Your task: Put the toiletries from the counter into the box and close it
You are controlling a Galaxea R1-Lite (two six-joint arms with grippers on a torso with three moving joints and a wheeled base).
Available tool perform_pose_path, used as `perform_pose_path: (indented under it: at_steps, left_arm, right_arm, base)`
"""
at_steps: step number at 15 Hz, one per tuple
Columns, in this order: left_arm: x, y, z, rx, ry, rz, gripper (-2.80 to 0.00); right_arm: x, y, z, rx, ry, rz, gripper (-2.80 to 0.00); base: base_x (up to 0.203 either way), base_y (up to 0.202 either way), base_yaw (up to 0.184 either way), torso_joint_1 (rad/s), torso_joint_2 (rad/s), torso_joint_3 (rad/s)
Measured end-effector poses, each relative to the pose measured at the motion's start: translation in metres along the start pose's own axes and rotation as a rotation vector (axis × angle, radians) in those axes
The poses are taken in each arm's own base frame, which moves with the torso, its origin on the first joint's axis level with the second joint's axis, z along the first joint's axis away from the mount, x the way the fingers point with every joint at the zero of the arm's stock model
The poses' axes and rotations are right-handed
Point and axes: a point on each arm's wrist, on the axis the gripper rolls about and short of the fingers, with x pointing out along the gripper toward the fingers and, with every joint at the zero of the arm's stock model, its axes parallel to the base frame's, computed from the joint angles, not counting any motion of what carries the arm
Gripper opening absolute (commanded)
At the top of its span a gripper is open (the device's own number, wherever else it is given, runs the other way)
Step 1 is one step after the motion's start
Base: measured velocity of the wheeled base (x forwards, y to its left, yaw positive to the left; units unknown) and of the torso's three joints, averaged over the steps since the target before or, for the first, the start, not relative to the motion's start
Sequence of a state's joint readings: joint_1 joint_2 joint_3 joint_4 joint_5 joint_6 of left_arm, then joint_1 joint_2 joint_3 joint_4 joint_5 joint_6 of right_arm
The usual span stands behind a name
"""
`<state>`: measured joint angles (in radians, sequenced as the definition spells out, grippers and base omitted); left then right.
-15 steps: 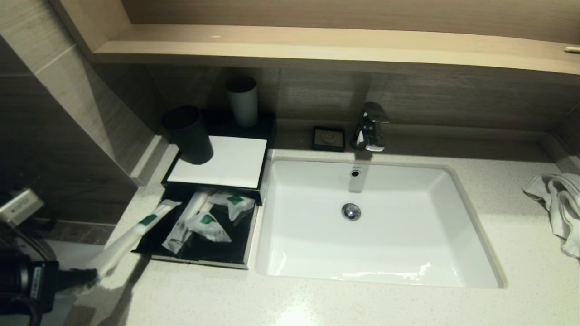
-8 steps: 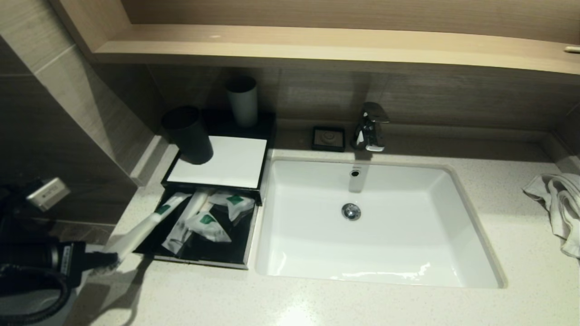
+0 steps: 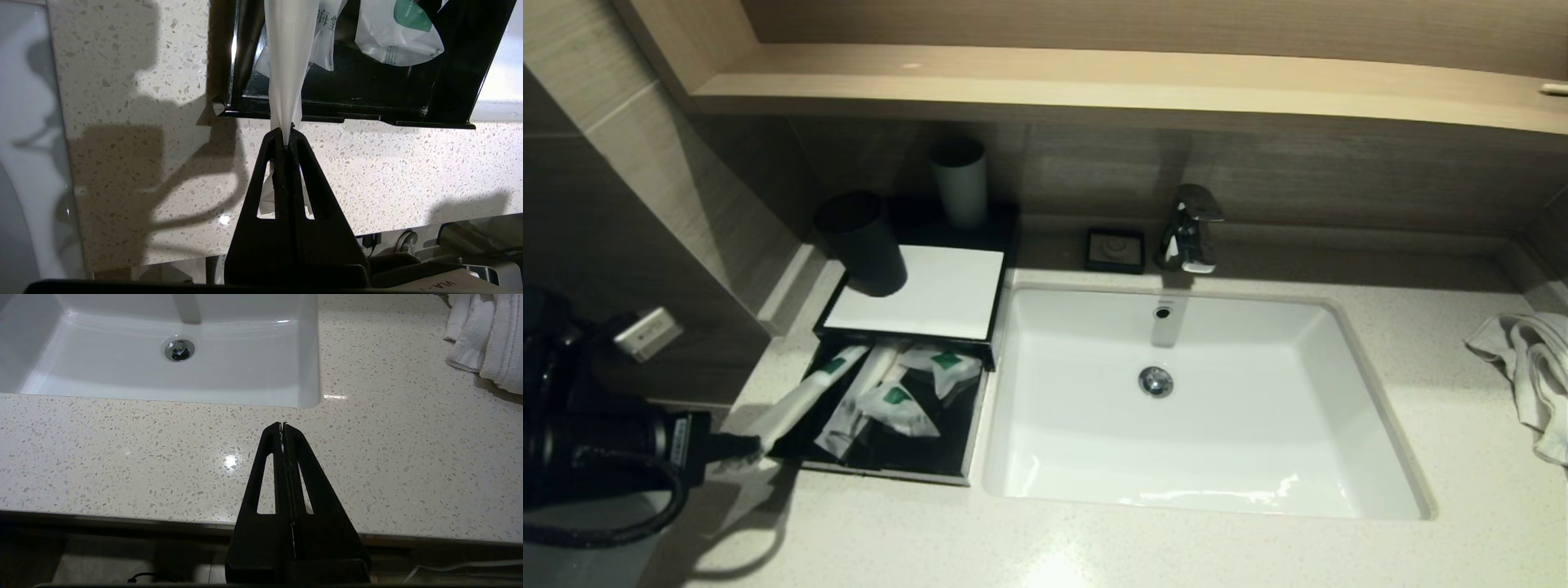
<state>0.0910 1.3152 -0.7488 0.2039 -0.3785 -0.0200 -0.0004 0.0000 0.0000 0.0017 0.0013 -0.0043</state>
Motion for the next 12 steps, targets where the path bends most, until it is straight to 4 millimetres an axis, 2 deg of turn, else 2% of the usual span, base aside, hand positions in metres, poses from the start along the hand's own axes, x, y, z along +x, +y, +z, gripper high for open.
perform_pose_path:
  at_steps: [12]
  left_arm:
    - [0.027, 0.004, 0.013, 0.017, -0.03, 0.003, -2.8]
  right_arm:
    - [0.0, 0.0, 0.0, 0.0, 0.0, 0.0, -2.8]
  base:
    - [0.0, 0.0, 0.0, 0.0, 0.0, 0.0]
